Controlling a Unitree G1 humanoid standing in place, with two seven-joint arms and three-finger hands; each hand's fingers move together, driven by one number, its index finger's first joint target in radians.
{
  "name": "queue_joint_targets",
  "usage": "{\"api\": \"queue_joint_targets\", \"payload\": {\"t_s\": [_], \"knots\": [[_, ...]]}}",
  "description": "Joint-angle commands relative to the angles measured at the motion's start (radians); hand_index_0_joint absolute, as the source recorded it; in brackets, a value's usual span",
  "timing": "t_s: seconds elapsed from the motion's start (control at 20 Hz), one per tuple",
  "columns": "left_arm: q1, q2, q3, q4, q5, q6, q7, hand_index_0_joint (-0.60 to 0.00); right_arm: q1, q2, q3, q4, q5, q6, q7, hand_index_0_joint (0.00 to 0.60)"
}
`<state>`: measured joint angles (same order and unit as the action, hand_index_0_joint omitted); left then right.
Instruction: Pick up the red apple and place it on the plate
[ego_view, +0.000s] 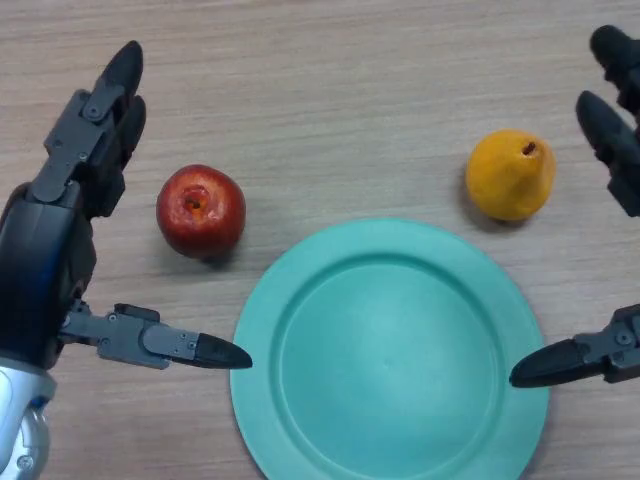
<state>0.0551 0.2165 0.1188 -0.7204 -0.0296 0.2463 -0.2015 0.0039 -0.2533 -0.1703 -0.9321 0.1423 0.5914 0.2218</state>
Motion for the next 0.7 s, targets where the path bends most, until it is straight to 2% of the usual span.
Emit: {"api": "queue_joint_targets", "payload": {"t_s": [0.05,0.3,0.5,0.7], "knots": [[-0.03,0.028,0.038,-0.102,-0.079,-0.043,0.004,0.0,-0.01,-0.017,-0.079,-0.061,0.013,-0.153,-0.029,0.0],[-0.049,0.041,0.078,-0.043,-0.081,-0.067,0.013,0.0,0.017,-0.005,-0.086,-0.068,-0.005,-0.198,-0.031,0.0],[-0.146,0.093,0.135,0.134,-0.115,-0.111,0.024,0.0,0.041,0.007,-0.11,-0.106,0.015,-0.193,-0.028,0.0],[-0.226,0.137,0.104,0.41,-0.05,-0.273,0.015,0.0,0.076,0.023,-0.121,-0.111,0.002,-0.228,-0.016,0.0]]}}
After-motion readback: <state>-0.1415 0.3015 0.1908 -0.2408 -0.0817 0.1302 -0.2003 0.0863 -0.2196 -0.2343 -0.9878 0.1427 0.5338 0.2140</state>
